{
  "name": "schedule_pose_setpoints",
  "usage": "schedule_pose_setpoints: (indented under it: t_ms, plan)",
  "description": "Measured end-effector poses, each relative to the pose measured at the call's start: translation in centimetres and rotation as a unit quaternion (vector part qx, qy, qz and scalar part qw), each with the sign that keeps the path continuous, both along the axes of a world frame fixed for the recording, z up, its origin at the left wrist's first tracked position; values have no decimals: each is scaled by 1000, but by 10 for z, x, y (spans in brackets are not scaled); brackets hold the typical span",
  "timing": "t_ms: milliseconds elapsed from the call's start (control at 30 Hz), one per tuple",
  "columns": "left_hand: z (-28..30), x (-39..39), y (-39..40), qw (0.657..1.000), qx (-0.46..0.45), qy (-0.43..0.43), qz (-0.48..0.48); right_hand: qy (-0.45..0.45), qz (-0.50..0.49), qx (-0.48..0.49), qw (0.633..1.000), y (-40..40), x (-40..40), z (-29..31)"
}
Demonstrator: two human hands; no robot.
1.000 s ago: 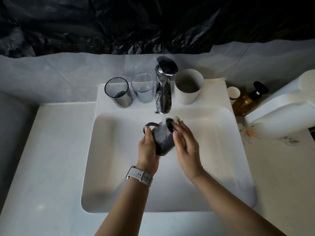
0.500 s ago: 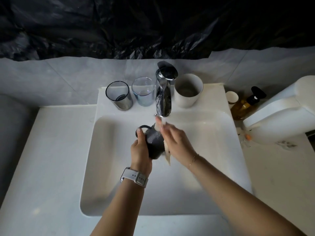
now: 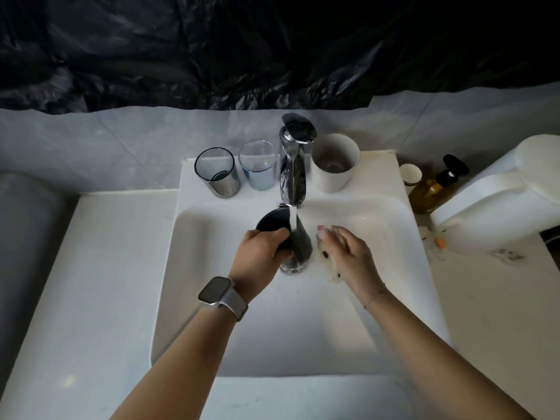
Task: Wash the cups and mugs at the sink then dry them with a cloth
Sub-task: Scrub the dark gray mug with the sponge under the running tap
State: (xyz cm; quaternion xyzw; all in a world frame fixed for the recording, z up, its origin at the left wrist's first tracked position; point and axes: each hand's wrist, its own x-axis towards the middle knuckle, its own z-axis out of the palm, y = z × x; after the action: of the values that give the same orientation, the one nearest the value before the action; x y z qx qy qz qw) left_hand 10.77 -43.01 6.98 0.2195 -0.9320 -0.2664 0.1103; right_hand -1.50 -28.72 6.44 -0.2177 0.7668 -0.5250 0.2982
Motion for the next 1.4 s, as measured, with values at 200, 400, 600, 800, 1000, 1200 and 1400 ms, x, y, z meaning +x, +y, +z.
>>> schedule_pose_setpoints:
  t_ms: [200,400,600,800,1000,1200,1400]
  plan:
    - [-5,-11,8,992,-117,2,-56,154,106,32,982,6,-1,3]
    - [-4,-10,17,993,-114,-20,-22,194,163,32,967,9,7,-11]
    - [0,5,19,996,75,41,26,159,149,-42,975,-3,17,-12]
    - [-7,24,14,781,518,169,306,122,82,-123,981,0,28,-17]
    - [-12,3,10,510,827,54,231,172,136,-155,963,5,26,-13]
    - [-17,2,10,549,809,89,189,178,185,-115,959,13,3,-14]
    - [-20,6,17,565,761,201,249,6,123,-48,991,3,-3,-9]
